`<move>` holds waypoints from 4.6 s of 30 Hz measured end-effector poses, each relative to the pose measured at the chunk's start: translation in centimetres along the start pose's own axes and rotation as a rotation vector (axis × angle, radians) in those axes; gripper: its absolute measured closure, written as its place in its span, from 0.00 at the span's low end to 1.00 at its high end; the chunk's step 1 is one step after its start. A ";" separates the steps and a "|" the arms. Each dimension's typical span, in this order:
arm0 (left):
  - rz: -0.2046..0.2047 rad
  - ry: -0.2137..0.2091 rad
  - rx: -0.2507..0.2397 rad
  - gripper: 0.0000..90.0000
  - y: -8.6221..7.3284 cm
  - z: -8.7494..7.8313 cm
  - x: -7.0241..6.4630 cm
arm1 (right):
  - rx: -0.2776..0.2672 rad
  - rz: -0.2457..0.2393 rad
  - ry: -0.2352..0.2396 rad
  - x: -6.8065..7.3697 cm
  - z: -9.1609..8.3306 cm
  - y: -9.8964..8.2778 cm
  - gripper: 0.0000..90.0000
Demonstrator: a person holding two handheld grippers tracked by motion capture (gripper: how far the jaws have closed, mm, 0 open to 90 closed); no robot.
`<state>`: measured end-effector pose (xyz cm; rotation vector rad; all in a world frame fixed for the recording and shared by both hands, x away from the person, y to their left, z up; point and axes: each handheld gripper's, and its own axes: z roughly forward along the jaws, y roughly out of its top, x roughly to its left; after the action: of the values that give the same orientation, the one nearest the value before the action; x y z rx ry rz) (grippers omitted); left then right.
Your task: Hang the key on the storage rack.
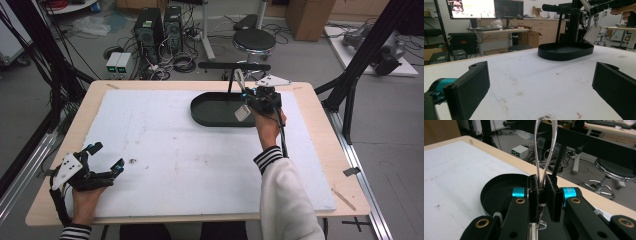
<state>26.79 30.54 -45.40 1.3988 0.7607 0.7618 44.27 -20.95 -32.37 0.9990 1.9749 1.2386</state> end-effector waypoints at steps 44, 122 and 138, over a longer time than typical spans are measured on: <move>0.000 0.000 -0.007 0.02 0.0 0.0 0.0 | -0.018 0.079 -0.139 -2.0 3.6 -1.2 0.91; -0.007 0.000 -0.001 0.02 0.0 0.0 0.0 | -0.261 0.042 0.187 -0.1 -8.6 -9.5 0.00; 0.000 0.001 -0.001 0.02 0.0 0.0 0.0 | -0.344 0.115 0.108 -0.4 -11.6 -18.8 0.00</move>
<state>26.79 30.53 -45.40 1.3970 0.7610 0.7627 30.02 -32.02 -45.08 0.8959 1.7196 1.6590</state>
